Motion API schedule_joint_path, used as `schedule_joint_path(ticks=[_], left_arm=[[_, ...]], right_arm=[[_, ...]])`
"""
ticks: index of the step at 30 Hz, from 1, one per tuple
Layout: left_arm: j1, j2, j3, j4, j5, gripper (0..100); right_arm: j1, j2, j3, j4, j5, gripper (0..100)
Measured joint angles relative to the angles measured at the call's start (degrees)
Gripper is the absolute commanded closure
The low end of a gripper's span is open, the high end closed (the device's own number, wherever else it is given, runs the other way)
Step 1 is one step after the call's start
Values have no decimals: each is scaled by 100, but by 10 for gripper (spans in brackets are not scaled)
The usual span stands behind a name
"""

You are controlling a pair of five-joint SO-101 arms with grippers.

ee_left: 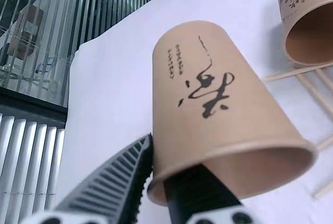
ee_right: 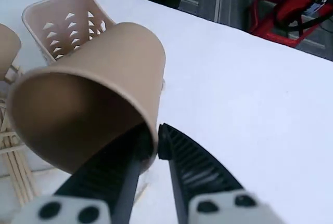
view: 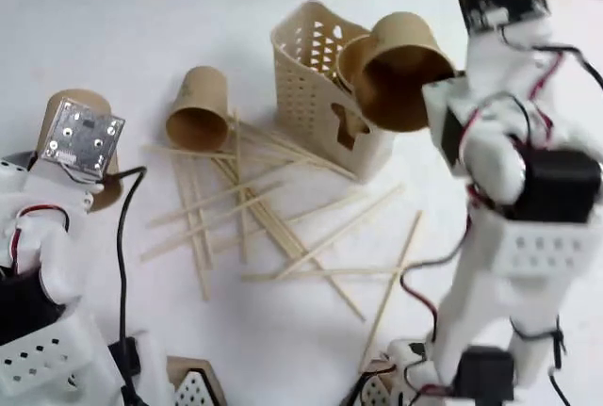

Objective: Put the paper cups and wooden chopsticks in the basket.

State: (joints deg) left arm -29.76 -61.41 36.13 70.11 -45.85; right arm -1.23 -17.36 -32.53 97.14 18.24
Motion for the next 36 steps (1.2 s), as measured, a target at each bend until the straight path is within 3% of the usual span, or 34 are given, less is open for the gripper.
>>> schedule_joint_path(ticks=[11, 17, 36], left_arm=[[0, 0, 0, 0, 0, 978], [26, 0, 0, 0, 0, 977], [26, 0, 0, 0, 237, 977]], right_arm=[[-132, 870, -325, 105, -273, 971], [-360, 1240, -369, 44, -290, 816], [-352, 1723, -378, -1987, -290, 805]])
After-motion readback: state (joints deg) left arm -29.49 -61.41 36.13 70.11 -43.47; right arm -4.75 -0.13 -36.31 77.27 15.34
